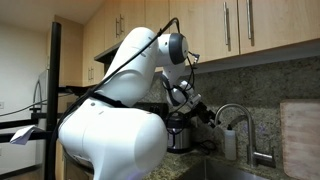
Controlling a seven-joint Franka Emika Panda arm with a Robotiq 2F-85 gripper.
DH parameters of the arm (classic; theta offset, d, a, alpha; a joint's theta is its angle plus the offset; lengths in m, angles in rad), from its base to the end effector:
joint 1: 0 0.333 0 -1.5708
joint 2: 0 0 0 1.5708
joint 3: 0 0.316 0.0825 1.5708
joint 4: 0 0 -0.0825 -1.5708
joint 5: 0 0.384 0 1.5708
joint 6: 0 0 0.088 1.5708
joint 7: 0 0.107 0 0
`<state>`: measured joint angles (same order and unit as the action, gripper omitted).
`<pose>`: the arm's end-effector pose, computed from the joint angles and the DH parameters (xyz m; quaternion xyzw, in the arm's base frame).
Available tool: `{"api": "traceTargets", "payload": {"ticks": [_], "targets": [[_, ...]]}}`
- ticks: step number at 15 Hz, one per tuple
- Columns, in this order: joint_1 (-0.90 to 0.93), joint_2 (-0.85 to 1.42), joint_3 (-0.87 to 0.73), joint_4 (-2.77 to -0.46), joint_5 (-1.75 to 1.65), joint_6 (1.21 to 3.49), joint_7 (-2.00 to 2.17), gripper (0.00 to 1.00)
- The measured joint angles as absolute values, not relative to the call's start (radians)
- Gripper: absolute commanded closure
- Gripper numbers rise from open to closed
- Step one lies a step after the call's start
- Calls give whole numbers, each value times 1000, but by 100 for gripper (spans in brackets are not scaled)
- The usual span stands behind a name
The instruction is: Turn the tap nozzle to the right
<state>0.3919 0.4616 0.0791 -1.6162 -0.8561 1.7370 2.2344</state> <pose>0.6152 0.2290 0.3604 0.6796 -0.6114 0.3335 0.2304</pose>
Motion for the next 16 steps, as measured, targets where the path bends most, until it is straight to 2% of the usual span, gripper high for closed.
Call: {"api": "traceTargets", "payload": {"ticks": [16], "targets": [[366,417,96,-1682,-849,1749,2327,0]]}}
